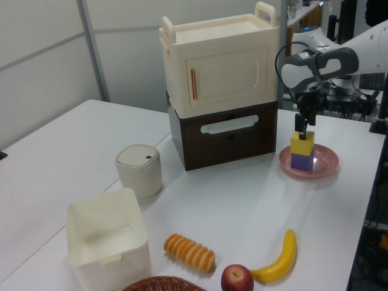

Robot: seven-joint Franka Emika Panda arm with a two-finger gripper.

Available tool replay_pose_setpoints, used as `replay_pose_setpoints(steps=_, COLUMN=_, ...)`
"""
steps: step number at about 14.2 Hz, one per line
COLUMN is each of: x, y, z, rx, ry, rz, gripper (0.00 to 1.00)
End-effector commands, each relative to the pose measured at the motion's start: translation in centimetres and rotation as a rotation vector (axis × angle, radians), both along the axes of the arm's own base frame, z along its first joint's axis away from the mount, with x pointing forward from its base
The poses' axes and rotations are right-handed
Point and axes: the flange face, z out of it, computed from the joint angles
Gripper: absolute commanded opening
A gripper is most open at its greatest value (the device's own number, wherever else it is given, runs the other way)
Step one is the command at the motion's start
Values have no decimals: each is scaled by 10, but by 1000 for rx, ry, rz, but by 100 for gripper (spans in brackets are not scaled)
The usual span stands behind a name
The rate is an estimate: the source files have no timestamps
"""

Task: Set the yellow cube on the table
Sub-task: 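Lower the gripper around the yellow cube and close it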

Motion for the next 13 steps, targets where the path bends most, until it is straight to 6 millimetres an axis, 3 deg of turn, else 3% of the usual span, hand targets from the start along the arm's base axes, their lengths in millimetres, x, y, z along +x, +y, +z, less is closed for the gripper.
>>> replay_pose_setpoints(steps=1, x=-8, y=6, z=10, rx=17, ry=25, rz=7, gripper=100)
replay_pose_setpoints(steps=5, x=-6, y=10, z=4, rx=25, ry=34, rz=10, gripper=100)
replay_pose_setpoints(steps=9, x=-3, y=13, z=-21, rx=18, ry=27, rz=29, gripper=100)
replay_pose_setpoints(steps=13, x=-2, y=13, z=-24, rx=20, ry=30, rz=32, gripper=55)
